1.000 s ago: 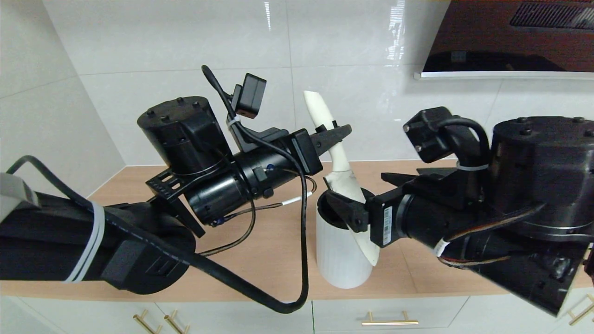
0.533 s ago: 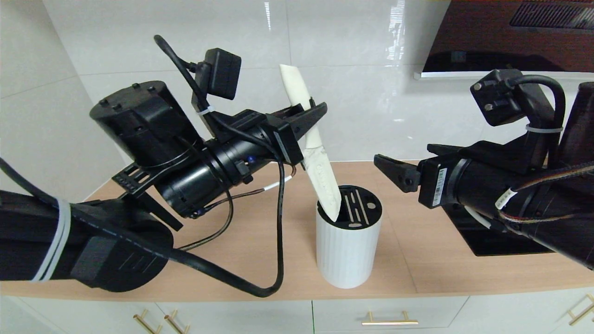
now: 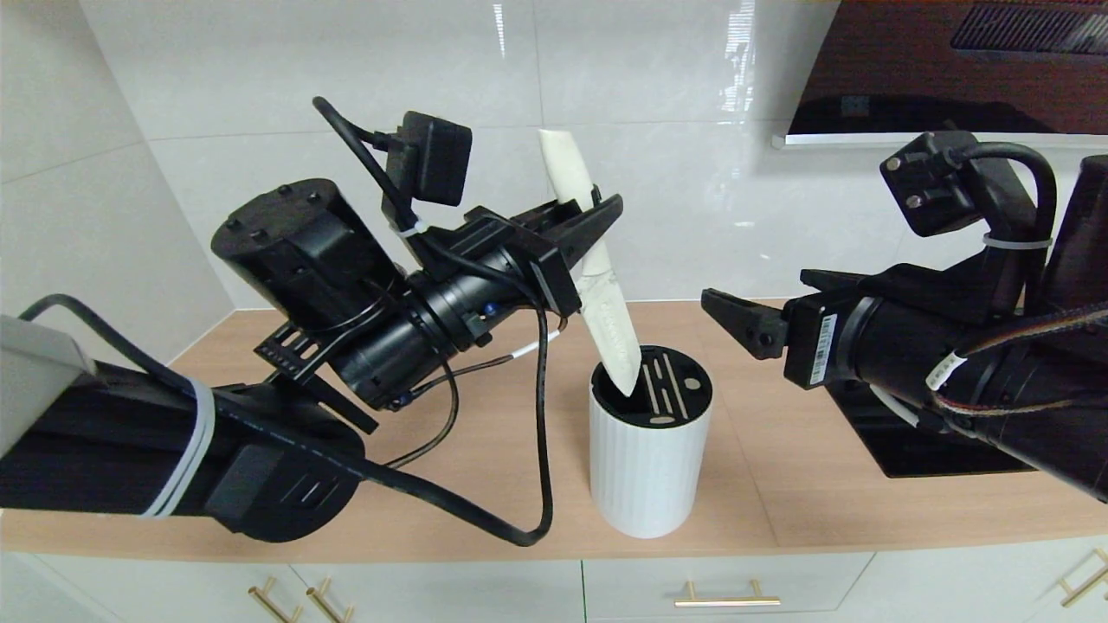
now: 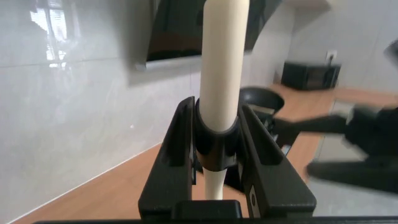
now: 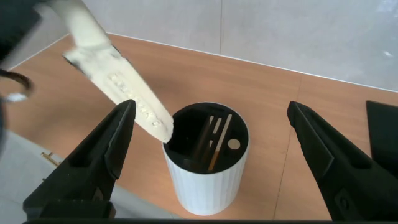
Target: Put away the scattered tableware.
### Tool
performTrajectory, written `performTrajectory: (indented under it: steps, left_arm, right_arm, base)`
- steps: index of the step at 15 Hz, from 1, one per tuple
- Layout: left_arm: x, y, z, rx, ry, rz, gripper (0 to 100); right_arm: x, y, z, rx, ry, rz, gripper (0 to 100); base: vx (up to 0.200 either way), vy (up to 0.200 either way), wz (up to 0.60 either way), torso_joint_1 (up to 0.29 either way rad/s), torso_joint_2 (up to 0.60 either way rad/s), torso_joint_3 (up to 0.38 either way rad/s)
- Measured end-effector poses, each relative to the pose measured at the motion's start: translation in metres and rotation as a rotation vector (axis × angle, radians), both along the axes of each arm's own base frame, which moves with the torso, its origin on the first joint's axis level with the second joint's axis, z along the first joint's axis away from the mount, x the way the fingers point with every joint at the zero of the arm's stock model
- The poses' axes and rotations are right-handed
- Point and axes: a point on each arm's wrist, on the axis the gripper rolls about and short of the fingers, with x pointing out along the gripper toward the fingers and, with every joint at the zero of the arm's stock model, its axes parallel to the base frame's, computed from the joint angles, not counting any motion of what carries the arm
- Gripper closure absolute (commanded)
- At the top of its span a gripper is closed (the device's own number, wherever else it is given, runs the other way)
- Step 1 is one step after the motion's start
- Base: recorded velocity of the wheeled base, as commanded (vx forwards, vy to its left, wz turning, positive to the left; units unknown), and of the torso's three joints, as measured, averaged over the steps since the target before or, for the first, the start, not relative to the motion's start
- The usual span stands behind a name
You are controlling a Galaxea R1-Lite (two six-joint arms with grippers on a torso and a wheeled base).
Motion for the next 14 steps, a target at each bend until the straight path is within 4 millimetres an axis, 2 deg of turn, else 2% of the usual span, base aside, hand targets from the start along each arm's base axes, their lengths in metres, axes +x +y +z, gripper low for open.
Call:
performTrajectory:
  steps: [7, 14]
  left_arm:
    - [0.009, -0.013, -0.024, 0.031, 0.033, -0.008, 100]
    - [0.016, -0.018, -0.032, 0.025, 0.028, -0.003, 100]
  right_arm:
    - [0.000, 0.000, -0.002, -0.016, 0.000, 0.001, 0]
    - [0.000, 0.000, -0.003, -0.019, 0.002, 0.001, 0]
  base:
    - [0.000, 0.000, 0.00, 0.000, 0.00, 0.000]
    - [0.000, 0.000, 0.00, 0.000, 0.00, 0.000]
